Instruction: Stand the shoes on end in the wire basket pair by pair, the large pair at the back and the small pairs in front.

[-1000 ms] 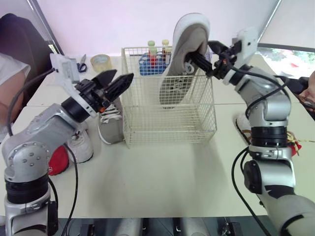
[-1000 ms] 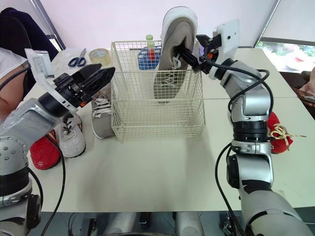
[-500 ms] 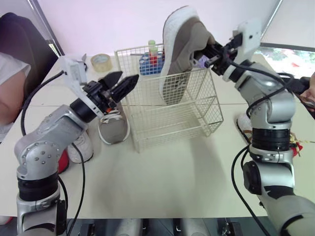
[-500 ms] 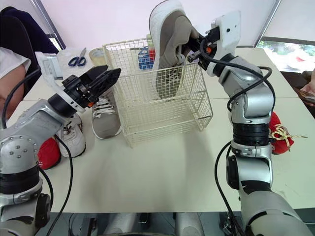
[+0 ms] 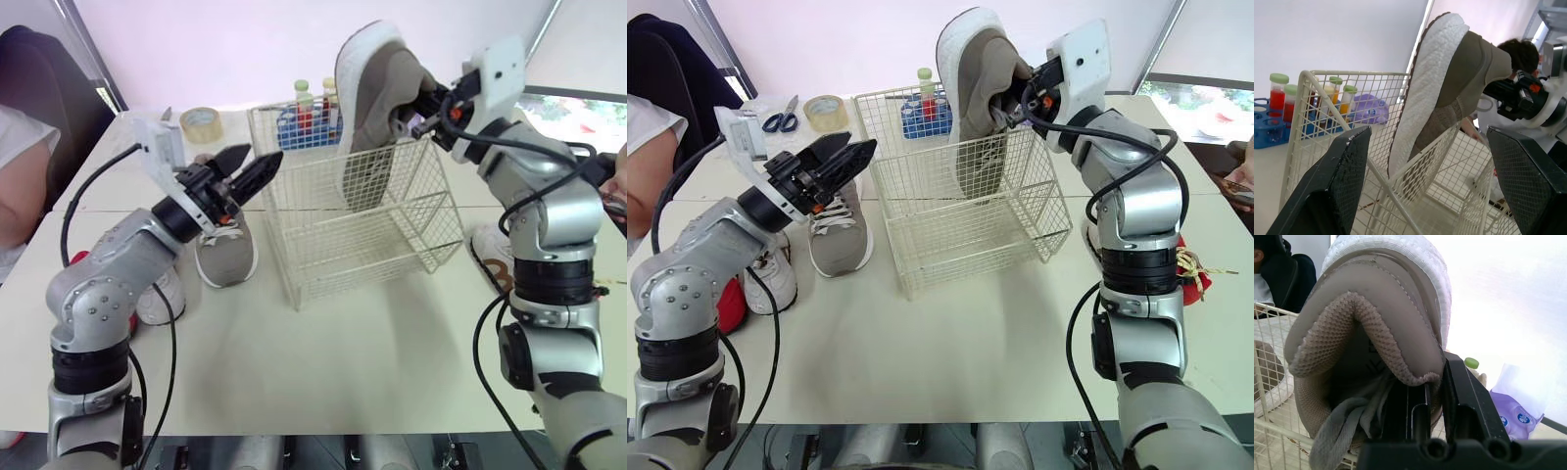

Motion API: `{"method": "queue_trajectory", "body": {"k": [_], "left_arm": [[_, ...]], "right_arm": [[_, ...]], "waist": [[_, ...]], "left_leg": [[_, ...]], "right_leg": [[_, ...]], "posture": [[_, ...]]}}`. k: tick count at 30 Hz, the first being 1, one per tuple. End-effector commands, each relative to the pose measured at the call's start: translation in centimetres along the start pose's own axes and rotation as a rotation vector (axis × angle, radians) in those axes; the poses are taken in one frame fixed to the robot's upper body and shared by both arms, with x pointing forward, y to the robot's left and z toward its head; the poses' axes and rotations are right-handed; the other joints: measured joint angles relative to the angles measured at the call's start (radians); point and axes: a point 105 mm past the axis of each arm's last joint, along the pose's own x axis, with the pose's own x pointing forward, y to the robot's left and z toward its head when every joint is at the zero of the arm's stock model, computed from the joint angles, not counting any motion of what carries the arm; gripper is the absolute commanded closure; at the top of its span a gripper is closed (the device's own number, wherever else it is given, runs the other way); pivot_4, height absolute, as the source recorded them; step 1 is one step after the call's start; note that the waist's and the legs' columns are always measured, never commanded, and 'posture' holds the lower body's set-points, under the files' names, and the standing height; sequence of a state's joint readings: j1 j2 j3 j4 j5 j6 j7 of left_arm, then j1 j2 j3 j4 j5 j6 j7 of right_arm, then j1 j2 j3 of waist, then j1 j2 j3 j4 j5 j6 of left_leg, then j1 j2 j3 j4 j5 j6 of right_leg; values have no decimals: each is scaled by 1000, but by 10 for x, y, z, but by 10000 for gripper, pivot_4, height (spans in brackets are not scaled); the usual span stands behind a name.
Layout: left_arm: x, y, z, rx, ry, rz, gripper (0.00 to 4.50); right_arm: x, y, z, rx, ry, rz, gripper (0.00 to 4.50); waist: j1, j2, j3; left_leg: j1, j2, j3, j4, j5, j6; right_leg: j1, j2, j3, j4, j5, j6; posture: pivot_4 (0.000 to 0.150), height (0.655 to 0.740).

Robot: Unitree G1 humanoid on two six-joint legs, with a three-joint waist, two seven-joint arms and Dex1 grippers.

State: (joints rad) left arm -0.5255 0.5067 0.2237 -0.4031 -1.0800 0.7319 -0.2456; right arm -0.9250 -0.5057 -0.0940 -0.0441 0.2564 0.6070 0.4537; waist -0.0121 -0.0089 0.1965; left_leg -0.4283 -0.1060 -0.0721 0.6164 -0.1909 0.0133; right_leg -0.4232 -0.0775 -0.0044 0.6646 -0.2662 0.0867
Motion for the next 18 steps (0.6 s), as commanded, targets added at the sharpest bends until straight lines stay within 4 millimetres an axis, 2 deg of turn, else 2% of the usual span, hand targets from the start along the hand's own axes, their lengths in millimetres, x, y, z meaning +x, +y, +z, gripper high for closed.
{"method": "queue_trajectory", "body": {"k": [1,4,7,10,14,18], "left_arm": [[2,-4,15,37,-52,-20,6247],[3,-4,14,37,-53,-19,6247],[4,-4,13,34,-51,-23,6247],[7,-4,12,33,-45,-32,6247],[9,-5,11,32,-45,-40,6247],[11,-4,5,49,-14,-37,6247]], "right_arm": [[-3,5,24,-53,-93,-16,42842],[-5,1,28,-142,-98,-59,33142],[-7,-5,34,-173,-117,-99,18553],[-7,-4,35,-175,-116,-93,18553],[-8,4,25,-161,-85,-56,18553],[-14,5,21,-39,-79,-4,18553]], "waist": [[0,0,0],[1,0,0],[1,0,0],[1,0,0],[1,0,0],[0,0,0]], "left_leg": [[0,0,0,0,0,0],[0,0,0,0,0,0],[0,0,0,0,0,0],[0,0,0,1,0,0],[0,0,0,1,0,0],[0,0,0,1,0,0]], "right_leg": [[0,0,0,0,0,0],[0,0,0,0,0,0],[0,0,0,0,0,0],[0,0,0,0,0,0],[0,0,0,0,0,0],[1,0,0,0,0,0]], "posture": [[1500,7400],[1500,7400],[1500,7400],[1500,7400],[1500,7400],[1500,7400]]}}
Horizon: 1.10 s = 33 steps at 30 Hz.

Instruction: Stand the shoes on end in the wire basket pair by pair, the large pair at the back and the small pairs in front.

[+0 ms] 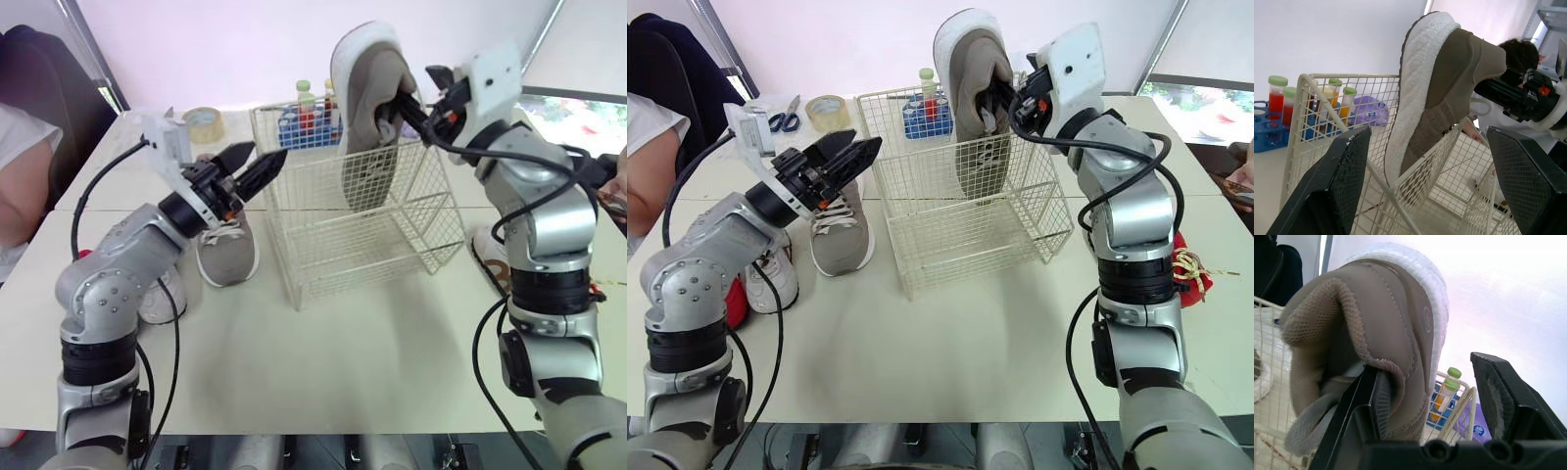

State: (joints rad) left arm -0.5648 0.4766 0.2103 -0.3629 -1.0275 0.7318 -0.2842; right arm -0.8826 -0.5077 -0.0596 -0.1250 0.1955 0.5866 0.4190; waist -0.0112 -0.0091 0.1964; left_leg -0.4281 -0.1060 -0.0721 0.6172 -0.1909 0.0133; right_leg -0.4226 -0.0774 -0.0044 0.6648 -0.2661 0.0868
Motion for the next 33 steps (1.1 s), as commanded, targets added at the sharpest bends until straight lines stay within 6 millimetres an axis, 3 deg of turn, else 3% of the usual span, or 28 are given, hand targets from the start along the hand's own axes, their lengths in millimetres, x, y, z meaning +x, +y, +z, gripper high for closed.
{"method": "queue_trajectory", "body": {"k": [1,9,12,14,17,21,23,28,33], "left_arm": [[2,-4,2,54,6,-10,6247],[7,-1,-5,98,38,6,6247],[3,-5,-2,85,35,-19,6247],[-8,-8,5,74,40,-57,6247],[-28,-15,16,94,101,-121,6247],[-53,-28,21,130,263,-230,6247],[-66,-38,16,153,379,-299,6247],[-83,-60,-1,197,551,-414,6247],[-85,-73,-17,166,539,-428,6247]], "right_arm": [[-14,-6,18,75,-68,47,18553],[-53,-24,0,82,33,162,18553],[-66,-26,-21,46,165,206,18553],[-81,-22,-33,59,245,278,18553],[-102,-20,-25,47,271,398,18553],[-112,-25,12,-9,266,542,18553],[-114,-15,21,-93,312,670,18553],[-114,7,9,-294,433,953,18553],[-104,8,-14,-393,491,1095,18553]], "waist": [[0,0,0],[3,0,0],[1,0,0],[0,0,0],[-4,0,0],[-2,1,1],[-4,2,1],[-5,0,0],[-1,0,0]], "left_leg": [[0,0,0,0,0,0],[0,0,0,1,-1,1],[0,0,0,2,-1,1],[0,0,0,2,-1,1],[0,1,0,1,-1,2],[0,1,0,2,-1,2],[0,2,0,2,-1,2],[2,8,2,1,-4,0],[1,10,9,1,-6,3]], "right_leg": [[0,0,0,0,0,0],[2,0,0,-1,0,0],[2,0,0,-1,0,0],[2,0,0,-1,0,0],[2,0,0,-1,0,0],[1,0,0,-1,0,0],[2,0,0,-2,-2,-4],[9,-1,-6,-16,-1,-7],[7,-5,-7,-19,1,-6]], "posture": [[1500,7400],[1500,7400],[1500,7400],[1500,7400],[1500,7400],[1500,7400],[1500,7400],[1500,7400],[1500,7400]]}}
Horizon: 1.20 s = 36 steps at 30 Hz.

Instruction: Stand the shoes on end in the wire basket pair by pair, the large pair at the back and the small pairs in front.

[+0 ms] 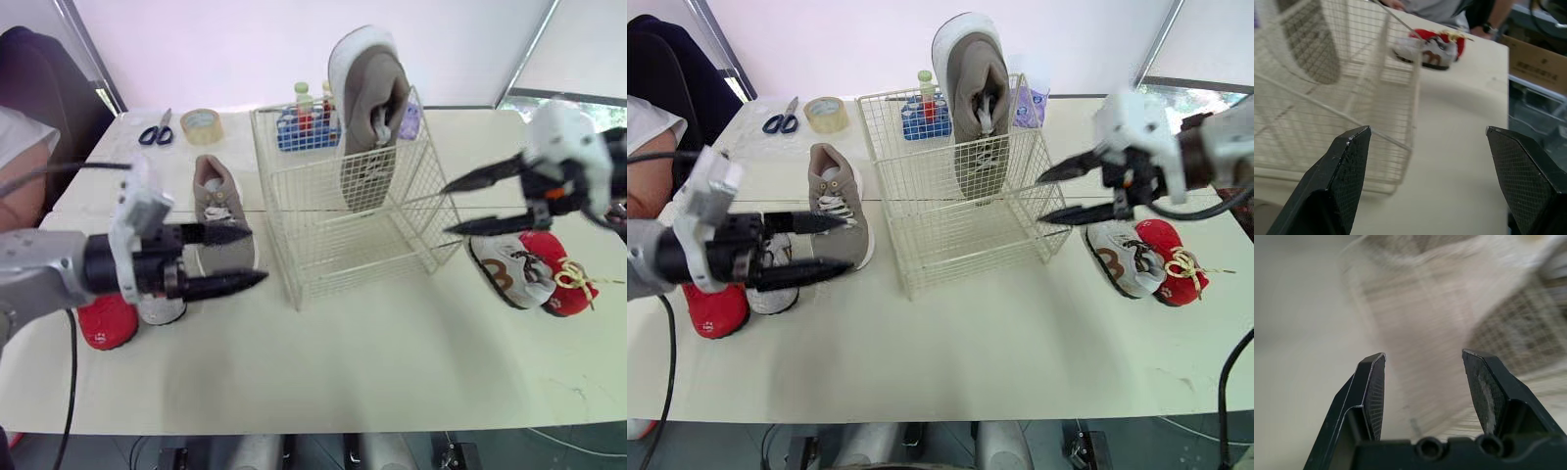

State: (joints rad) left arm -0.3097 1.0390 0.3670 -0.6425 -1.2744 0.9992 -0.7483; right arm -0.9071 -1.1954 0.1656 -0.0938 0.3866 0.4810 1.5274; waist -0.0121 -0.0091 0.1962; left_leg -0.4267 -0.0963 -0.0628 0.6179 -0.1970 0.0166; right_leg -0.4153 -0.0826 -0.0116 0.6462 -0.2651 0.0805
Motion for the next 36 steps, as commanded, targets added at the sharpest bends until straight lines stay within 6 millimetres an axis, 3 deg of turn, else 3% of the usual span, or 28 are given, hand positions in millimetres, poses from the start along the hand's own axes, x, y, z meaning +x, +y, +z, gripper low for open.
{"method": "queue_trajectory", "body": {"k": [1,6,15,21,26,31,36], "left_arm": [[7,-9,-1,6,-41,-3,6247],[13,-11,0,-5,-85,45,6247],[10,-8,0,-20,-102,121,6247],[12,-4,2,-18,-106,131,6247],[14,-4,1,-28,-112,121,6247],[18,0,0,-40,-128,113,6247],[24,5,-1,-34,-136,89,6247]], "right_arm": [[4,-9,-7,-87,72,46,18553],[21,-13,-26,-123,125,104,18553],[43,3,-55,-96,165,200,18553],[54,8,-67,-61,157,191,44789],[53,4,-74,-15,174,53,44789],[53,21,-49,138,153,-23,44789],[64,40,-29,158,114,-22,44789]], "waist": [[0,0,0],[2,0,0],[3,0,0],[8,0,0],[8,-2,-1],[23,-1,-1],[29,-1,-1]], "left_leg": [[0,0,0,0,0,0],[-1,1,1,-1,1,2],[-1,1,2,-1,1,2],[-1,1,3,-1,1,2],[1,1,3,0,1,2],[1,2,3,1,0,0],[0,2,3,2,0,0]], "right_leg": [[0,0,0,0,0,0],[-3,1,1,1,0,1],[-3,1,1,1,0,0],[-3,2,2,2,0,0],[-1,2,2,3,0,0],[-2,2,2,4,0,0],[-2,2,2,3,0,0]], "posture": [[1500,7400],[1500,7400],[1500,7400],[1500,7400],[1500,7400],[1500,7400],[1500,7400]]}}
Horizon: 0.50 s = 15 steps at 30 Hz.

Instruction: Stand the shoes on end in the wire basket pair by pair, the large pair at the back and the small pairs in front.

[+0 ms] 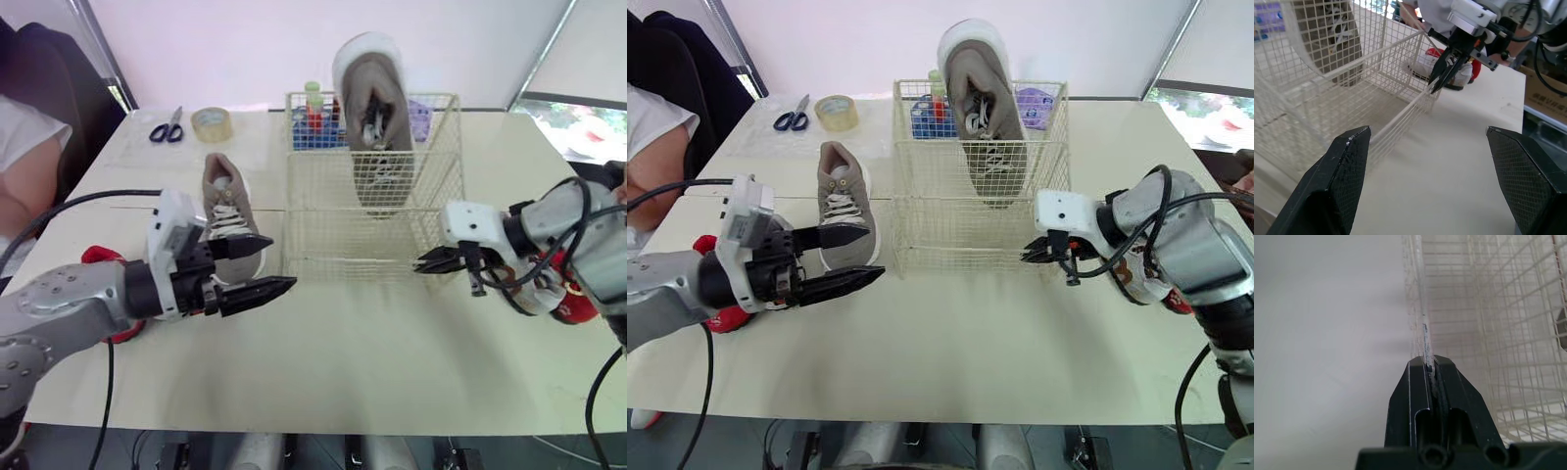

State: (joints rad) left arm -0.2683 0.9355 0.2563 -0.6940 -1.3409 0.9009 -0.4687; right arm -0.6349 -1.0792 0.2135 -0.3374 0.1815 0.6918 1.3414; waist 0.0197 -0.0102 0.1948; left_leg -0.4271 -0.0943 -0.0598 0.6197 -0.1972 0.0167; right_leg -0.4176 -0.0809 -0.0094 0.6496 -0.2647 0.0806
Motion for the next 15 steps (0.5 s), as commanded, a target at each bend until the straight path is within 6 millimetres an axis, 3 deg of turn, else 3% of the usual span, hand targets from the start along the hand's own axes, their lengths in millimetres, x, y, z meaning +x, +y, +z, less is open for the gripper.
{"method": "queue_trajectory", "body": {"k": [1,7,10,13,15], "left_arm": [[3,2,8,44,-30,-13,6247],[5,5,7,51,-31,-21,6247],[6,5,6,53,-30,-22,6247],[6,6,6,52,-30,-22,6247],[5,7,6,50,-30,-21,6247]], "right_arm": [[-4,6,16,-1,-48,-27,44789],[-1,7,18,-12,-60,-46,44789],[-6,-1,19,-45,-70,-86,34800],[-22,-6,30,-54,-132,-100,20450],[-40,-11,40,-36,-207,-117,20450]], "waist": [[-5,0,0],[-7,0,0],[-7,0,0],[-7,0,0],[-7,0,0]], "left_leg": [[0,0,0,0,0,0],[0,0,1,1,1,2],[0,0,1,1,1,2],[0,0,1,1,1,2],[0,0,1,1,1,3]], "right_leg": [[0,0,0,0,0,0],[0,0,0,0,0,0],[0,0,0,0,0,0],[1,0,0,0,0,0],[1,0,0,0,0,0]], "posture": [[1500,7400],[1500,7400],[1500,7400],[1500,7400],[1500,7400]]}}
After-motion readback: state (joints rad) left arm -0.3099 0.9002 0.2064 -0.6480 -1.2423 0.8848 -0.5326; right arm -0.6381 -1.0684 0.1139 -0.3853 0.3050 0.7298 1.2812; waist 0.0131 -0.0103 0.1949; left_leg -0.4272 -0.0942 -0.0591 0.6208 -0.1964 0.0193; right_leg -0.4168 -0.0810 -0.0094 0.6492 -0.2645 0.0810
